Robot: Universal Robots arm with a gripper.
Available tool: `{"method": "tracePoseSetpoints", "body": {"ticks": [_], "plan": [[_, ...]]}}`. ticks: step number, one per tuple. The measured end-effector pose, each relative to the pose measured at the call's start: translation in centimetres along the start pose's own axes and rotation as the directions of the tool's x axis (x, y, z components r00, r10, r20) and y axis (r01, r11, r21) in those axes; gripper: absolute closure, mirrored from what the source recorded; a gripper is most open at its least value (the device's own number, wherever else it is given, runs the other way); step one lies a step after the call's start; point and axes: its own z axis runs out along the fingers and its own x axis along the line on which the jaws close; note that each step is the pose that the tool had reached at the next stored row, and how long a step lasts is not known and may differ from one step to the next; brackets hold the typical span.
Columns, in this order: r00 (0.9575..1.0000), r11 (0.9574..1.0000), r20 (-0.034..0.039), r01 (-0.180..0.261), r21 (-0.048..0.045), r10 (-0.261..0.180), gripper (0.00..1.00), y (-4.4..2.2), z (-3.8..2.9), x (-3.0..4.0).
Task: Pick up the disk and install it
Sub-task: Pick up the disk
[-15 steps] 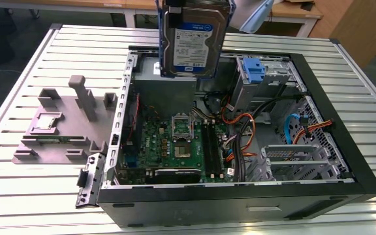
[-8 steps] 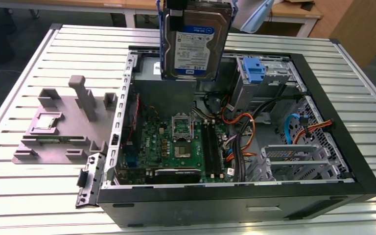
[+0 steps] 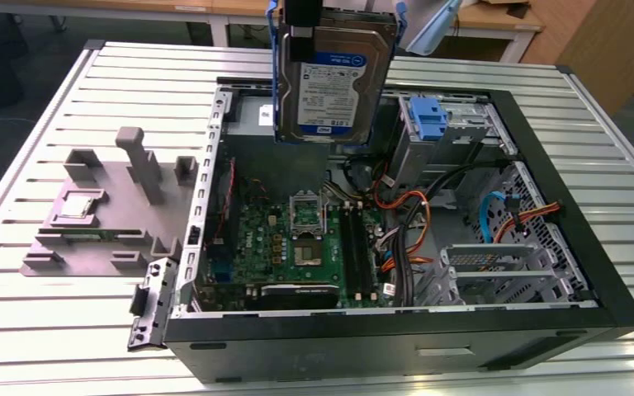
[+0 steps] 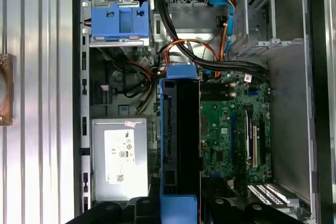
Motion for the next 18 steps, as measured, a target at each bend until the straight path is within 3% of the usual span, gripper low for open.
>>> {"method": "tracePoseSetpoints", "body": {"ticks": [5, 8, 14, 18], "plan": [[0.9999, 0.9998, -0.0003, -0.015, -0.0144, 0.015, 0.63, 0.26, 0.13, -0.01], [0.9997, 0.9996, 0.0, -0.024, -0.0153, 0.024, 0.63, 0.62, 0.24, 0.01], [0.9997, 0.9996, -0.0002, -0.024, -0.0153, 0.024, 0.63, 2.2, 0.48, 0.08], [0.9997, 0.9996, -0.0001, -0.024, -0.0153, 0.024, 0.63, 2.21, 0.48, 0.07]]}}
